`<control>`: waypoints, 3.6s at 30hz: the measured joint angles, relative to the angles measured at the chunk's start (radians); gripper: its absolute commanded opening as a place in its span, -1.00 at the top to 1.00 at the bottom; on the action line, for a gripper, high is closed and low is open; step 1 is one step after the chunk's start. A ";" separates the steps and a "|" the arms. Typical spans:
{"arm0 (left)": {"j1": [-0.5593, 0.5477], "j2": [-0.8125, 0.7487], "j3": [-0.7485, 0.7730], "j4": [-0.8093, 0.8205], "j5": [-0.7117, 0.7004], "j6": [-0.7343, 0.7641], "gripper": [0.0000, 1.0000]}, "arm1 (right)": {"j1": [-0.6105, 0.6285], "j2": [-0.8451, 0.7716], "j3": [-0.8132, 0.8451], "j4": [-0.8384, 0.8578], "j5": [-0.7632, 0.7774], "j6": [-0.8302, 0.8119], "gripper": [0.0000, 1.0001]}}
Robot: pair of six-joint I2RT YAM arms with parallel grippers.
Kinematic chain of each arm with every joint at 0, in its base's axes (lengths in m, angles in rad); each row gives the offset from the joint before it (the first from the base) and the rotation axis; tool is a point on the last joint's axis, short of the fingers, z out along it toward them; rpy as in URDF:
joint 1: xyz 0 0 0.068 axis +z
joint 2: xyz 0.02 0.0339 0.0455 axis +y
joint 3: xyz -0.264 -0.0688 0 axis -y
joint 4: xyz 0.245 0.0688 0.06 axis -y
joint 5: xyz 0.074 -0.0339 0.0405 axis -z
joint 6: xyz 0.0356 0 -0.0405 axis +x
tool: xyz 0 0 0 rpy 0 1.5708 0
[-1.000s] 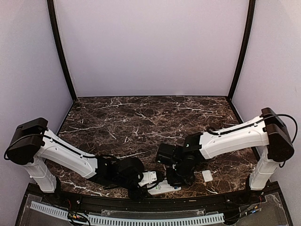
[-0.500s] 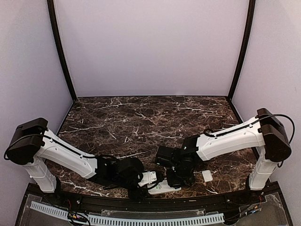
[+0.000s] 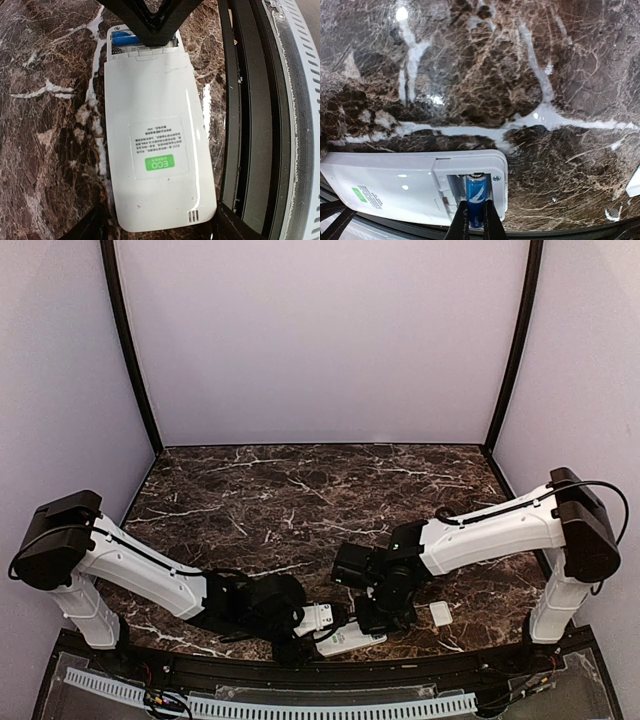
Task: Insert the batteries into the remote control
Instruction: Pick up the battery from the battery compartment, then place the battery in the battery compartment.
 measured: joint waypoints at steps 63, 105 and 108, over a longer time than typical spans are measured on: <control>-0.008 0.084 0.128 -0.090 -0.016 -0.003 0.74 | -0.175 0.082 0.056 -0.060 -0.334 -0.258 1.00; 0.007 0.100 0.164 -0.136 0.014 0.008 1.00 | -0.157 -0.030 -0.086 0.124 -0.247 -0.214 0.48; 0.008 0.102 0.166 -0.135 0.014 0.009 1.00 | -0.148 -0.023 -0.067 0.098 -0.227 -0.219 0.40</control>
